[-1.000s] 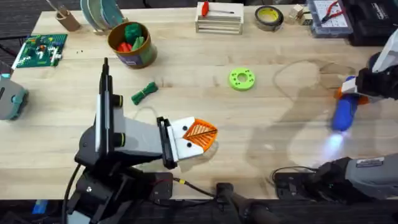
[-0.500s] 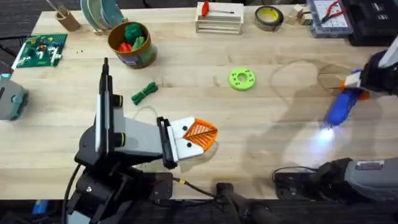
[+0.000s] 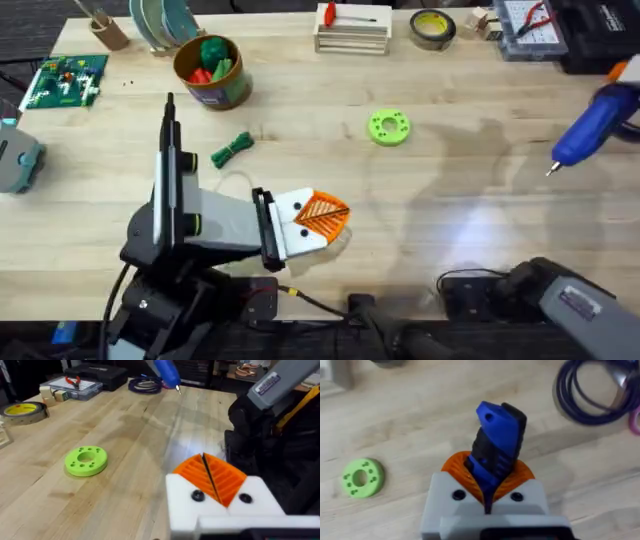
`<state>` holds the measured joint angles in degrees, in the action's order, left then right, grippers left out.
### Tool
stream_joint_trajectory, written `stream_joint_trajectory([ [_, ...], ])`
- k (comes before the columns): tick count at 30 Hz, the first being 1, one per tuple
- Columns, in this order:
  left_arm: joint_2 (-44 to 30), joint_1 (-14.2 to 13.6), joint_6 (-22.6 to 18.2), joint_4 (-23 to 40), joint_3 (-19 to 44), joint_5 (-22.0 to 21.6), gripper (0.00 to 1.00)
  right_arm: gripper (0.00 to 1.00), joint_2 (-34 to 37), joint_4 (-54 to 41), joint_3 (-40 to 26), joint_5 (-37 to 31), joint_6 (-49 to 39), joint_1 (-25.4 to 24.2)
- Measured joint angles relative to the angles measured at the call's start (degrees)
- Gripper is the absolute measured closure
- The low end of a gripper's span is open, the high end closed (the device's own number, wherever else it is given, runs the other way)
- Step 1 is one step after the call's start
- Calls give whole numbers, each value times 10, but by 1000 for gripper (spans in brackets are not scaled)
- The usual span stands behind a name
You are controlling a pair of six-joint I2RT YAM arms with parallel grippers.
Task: Pick up the gripper from the table and insert it into the empty holder that is missing its gripper. Then pick up a screw, insert it into the mounting hole, and use the screwdriver to tighten it. Finally, clean up the table by picking up the vegetable and placing it into the bucket.
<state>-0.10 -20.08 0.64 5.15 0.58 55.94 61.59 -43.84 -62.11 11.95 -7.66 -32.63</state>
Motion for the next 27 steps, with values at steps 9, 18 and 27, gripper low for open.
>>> stream_joint_trajectory([
  [9, 0, 0, 0, 0, 0, 0, 997, 991, -204, -44, -1, 26, 2, 19],
  [18, 0, 0, 0, 0, 0, 0, 997, 993, -372, -91, 15, 96, 8, 19],
  [27, 0, 0, 0, 0, 0, 0, 997, 993, -544, -28, 132, 220, 59, 19],
])
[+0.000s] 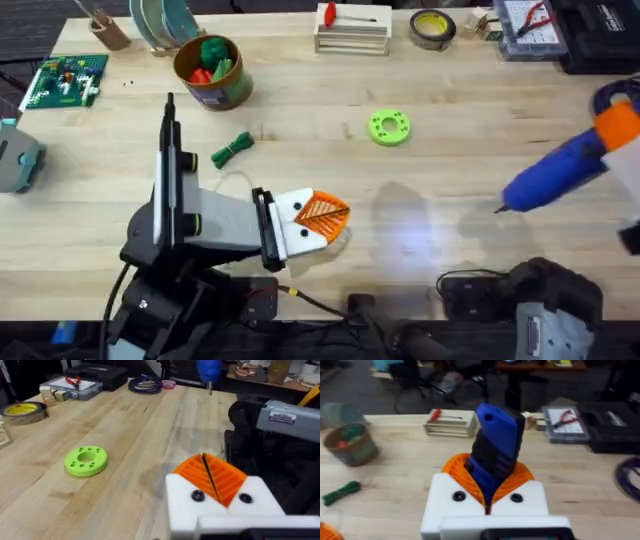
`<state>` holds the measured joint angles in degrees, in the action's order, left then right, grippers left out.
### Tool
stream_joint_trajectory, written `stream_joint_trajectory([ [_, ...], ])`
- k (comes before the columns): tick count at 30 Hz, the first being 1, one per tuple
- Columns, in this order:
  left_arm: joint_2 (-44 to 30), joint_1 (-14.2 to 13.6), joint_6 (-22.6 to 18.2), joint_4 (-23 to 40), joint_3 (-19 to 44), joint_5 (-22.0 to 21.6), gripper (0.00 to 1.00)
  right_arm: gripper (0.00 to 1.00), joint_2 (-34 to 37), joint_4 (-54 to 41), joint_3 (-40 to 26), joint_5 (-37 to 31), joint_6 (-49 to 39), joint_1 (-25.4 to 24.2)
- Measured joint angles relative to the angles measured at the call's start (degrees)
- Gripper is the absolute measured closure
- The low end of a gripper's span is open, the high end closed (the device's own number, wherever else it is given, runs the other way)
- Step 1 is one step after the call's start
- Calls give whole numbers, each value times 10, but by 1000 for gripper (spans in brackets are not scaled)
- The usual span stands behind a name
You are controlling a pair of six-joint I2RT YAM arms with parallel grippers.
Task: Pick up the gripper from the table and insert it into the empty holder that is missing its gripper. Then pick up a screw, insert it into the mounting hole, and use the screwdriver to tighten it. Finally, clean up the table by picking up the vegetable and placing it into the bucket.
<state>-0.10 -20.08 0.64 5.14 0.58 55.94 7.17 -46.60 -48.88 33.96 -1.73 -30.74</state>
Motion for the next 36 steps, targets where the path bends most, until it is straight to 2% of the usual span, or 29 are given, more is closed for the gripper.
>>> stream_joint_trajectory([
  [6, 0, 0, 0, 0, 0, 0, 997, 993, -32, 61, 60, 63, 56, 1],
  [12, 0, 0, 0, 0, 0, 0, 997, 993, -32, 131, 83, 83, 83, 1],
  [16, 0, 0, 0, 0, 0, 0, 997, 993, -31, 141, 107, 87, 92, 6],
  [25, 0, 0, 0, 0, 0, 0, 997, 993, -5, 155, 134, 88, 97, 68],
  [36, 0, 0, 0, 0, 0, 0, 997, 993, 86, 236, 135, 87, 102, 127],
])
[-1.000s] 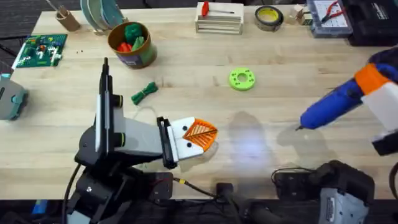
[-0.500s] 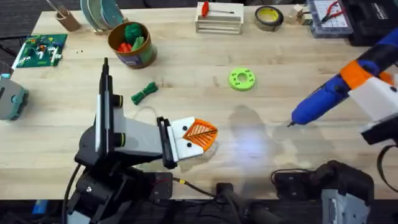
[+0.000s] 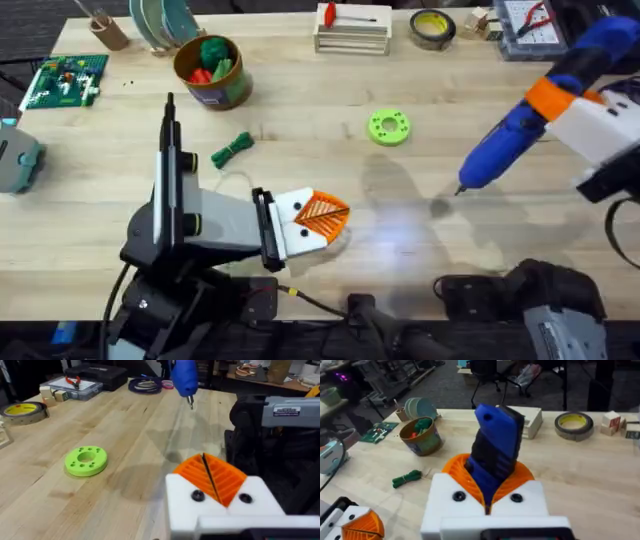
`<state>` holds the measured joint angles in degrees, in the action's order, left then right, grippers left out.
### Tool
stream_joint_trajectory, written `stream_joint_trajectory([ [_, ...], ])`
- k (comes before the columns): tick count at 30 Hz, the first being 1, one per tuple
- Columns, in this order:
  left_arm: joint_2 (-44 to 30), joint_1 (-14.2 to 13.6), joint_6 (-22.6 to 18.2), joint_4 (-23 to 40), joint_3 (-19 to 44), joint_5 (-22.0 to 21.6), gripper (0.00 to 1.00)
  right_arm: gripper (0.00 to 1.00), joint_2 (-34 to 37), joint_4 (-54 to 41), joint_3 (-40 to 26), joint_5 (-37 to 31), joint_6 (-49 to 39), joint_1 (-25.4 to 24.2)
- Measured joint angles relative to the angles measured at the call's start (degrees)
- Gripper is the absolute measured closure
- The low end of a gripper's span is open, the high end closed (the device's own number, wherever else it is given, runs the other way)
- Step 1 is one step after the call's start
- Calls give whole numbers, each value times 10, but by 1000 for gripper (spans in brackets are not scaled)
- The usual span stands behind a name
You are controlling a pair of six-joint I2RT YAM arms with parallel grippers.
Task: Pick up the gripper from the table and insert it into the empty holder that is missing its gripper. Then pick up a screw, insert it into the mounting hole, and use the screwdriver to tighten it. Finally, clean up the table by picking up the vegetable and placing it into the bucket.
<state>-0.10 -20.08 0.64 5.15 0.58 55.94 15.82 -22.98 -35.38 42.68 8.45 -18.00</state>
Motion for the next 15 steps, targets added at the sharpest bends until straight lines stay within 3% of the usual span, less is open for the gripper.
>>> stream_joint_trajectory([
  [8, 0, 0, 0, 0, 0, 0, 997, 993, 56, 62, 0, -11, 1, 25],
  [15, 0, 0, 0, 0, 0, 0, 997, 993, 138, 151, 0, -20, 1, 109],
])
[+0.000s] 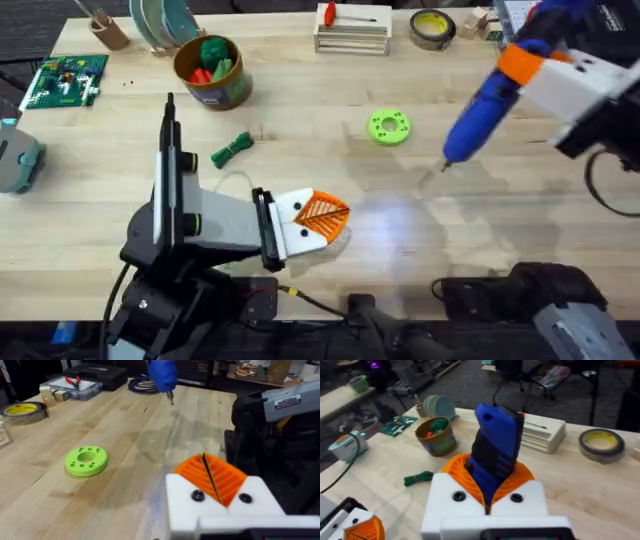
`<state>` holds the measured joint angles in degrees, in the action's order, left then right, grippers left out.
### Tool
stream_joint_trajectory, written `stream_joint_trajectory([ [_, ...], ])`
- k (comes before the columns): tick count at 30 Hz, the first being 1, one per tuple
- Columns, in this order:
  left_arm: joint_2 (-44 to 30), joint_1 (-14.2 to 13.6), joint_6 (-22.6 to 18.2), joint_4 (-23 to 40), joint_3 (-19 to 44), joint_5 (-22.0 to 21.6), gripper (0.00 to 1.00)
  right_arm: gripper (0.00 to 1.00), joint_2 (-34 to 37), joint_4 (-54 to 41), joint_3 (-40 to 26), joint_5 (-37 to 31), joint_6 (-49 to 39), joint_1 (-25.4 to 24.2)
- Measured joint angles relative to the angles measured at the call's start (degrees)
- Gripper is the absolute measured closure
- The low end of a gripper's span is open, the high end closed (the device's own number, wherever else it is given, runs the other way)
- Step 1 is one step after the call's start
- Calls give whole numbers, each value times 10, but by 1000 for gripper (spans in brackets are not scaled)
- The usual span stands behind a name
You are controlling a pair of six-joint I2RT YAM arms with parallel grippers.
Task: Pick up the gripper from the table and insert it into the empty holder that is missing its gripper. Then pick up a screw, insert it into the mounting hole, and use the screwdriver to tighten it. Finally, clean up the table by picking up the vegetable and placing it into the bucket.
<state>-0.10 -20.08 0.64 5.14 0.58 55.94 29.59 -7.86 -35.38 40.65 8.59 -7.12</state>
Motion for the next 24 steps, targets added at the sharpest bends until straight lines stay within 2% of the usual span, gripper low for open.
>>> stream_joint_trajectory([
  [7, 0, 0, 0, 0, 0, 0, 997, 993, 65, 77, 0, -47, 0, 125],
  [15, 0, 0, 0, 0, 0, 0, 997, 993, 131, 231, 2, -64, 0, 281],
  [19, 0, 0, 0, 0, 0, 0, 997, 993, 148, 290, 2, -74, 1, 337],
  [24, 0, 0, 0, 0, 0, -1, 997, 993, 151, 315, 3, -110, 7, 385],
])
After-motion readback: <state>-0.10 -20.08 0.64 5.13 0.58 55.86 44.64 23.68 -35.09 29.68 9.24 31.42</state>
